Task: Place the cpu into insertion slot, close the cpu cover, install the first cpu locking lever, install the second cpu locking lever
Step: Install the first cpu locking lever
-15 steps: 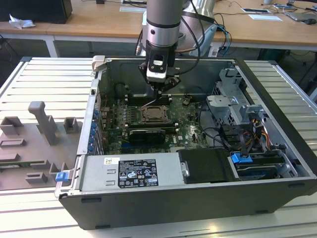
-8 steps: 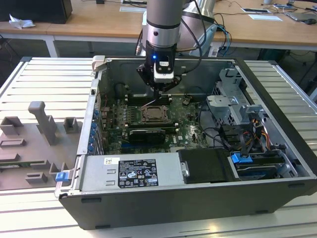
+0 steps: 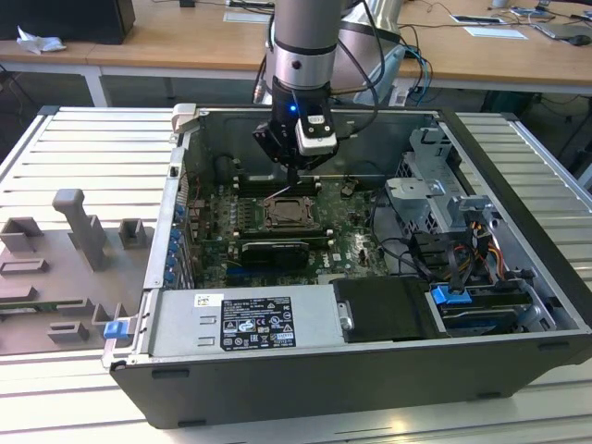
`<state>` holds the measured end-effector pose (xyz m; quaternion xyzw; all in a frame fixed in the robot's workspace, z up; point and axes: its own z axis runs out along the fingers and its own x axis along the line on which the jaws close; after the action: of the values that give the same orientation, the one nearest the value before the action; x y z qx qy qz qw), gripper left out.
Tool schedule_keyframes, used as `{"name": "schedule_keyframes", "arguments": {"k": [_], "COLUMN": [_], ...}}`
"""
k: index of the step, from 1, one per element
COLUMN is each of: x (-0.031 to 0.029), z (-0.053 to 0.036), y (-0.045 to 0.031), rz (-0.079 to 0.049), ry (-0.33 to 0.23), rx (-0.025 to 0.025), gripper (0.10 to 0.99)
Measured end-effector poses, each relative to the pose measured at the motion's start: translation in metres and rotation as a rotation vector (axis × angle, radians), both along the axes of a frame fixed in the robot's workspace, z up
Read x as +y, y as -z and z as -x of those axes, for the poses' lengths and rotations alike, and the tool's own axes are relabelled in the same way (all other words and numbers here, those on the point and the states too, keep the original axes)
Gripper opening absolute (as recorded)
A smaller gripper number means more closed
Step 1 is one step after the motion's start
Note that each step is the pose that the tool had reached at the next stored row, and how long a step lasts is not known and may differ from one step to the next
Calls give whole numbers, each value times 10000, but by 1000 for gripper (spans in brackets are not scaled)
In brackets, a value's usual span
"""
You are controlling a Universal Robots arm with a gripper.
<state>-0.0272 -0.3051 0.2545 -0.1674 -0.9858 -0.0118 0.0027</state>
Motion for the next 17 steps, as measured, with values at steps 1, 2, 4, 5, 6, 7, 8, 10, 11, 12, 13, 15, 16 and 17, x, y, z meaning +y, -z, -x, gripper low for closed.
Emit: {"name": "schedule_keyframes", "arguments": {"k": [1,2,4,5,6,7,8,10,11,12,13,15,16,17], "x": [0,0,0,0,0,0,0,0,0,0,0,0,0,0], "z": [0,0,0,0,0,0,0,0,0,0,0,0,0,0], "y": [0,1,1,2,2,2,2,3,3,4,4,5,5,6], "rz": [0,0,-1,-1,0,-1,0,0,-1,-1,-1,0,0,0], "ry": [-142,-350,-623,-785,-928,-1168,-1388,-1883,-2026,-2316,-2479,-2897,-3044,-3252], "rx": [0,0,0,0,0,-1,-1,0,-1,-2,-3,-3,-4,-4], "gripper": [106,106,106,106,106,106,106,106,106,106,106,106,106,106]}}
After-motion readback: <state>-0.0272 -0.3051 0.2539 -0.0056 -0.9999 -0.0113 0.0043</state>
